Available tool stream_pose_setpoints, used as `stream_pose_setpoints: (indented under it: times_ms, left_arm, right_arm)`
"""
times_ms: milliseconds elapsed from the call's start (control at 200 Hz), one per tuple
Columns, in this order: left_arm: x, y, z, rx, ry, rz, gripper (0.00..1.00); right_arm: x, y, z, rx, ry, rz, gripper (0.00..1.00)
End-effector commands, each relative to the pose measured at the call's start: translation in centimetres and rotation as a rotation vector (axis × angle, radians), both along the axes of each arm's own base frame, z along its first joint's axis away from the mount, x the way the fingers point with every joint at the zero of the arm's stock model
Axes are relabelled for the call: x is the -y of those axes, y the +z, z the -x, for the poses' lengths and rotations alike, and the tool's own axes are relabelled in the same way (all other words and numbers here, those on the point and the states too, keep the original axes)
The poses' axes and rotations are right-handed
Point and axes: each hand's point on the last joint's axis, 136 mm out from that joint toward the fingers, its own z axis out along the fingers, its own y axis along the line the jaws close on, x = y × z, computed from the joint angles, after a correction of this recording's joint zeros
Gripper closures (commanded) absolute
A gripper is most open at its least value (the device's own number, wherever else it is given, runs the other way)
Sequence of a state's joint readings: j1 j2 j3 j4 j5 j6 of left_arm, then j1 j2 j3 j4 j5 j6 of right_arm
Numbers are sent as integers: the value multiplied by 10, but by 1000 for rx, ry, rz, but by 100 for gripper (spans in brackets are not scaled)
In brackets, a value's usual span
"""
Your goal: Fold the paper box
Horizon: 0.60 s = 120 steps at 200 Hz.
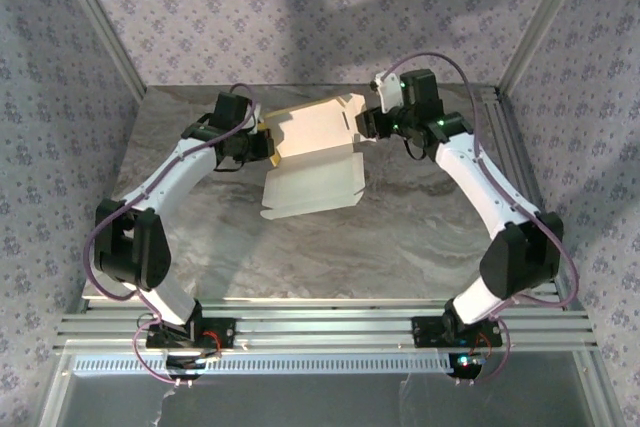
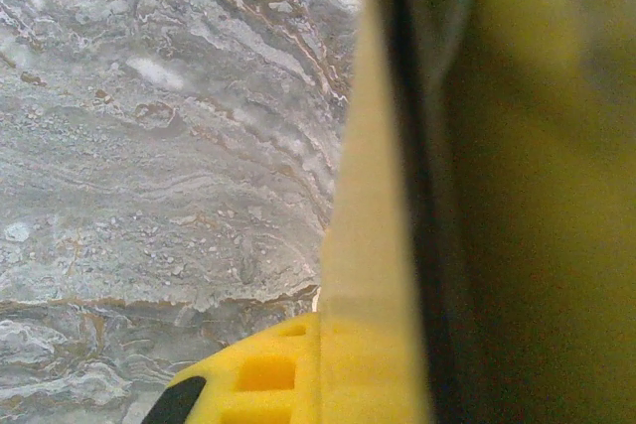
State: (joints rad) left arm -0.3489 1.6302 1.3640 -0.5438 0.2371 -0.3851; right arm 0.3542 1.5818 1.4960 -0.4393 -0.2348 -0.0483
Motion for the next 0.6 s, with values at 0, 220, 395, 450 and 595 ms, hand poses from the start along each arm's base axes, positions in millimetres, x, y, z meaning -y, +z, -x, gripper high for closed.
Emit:
stream_pose_setpoints:
  times_ms: [0,220,395,450,595]
  left_arm:
    - [7,15,0,20,-35,23,100]
    - [11,16,-1,20,-44,26,100]
    - [15,17,-1,24,-46,26,100]
    - [16,18,-1,26,-43,25,100]
    - [17,18,0,26,-41,24,100]
  right_arm:
    - [-3,2,-6,9,8,43,54]
    - [-14,0,-10,15,-2,78,72]
    - [-9,-5,-11,51,-154,167,95]
    - [-3,-8,-12,73,-238,219,100]
    - [8,-15,-2,124,-455,357,100]
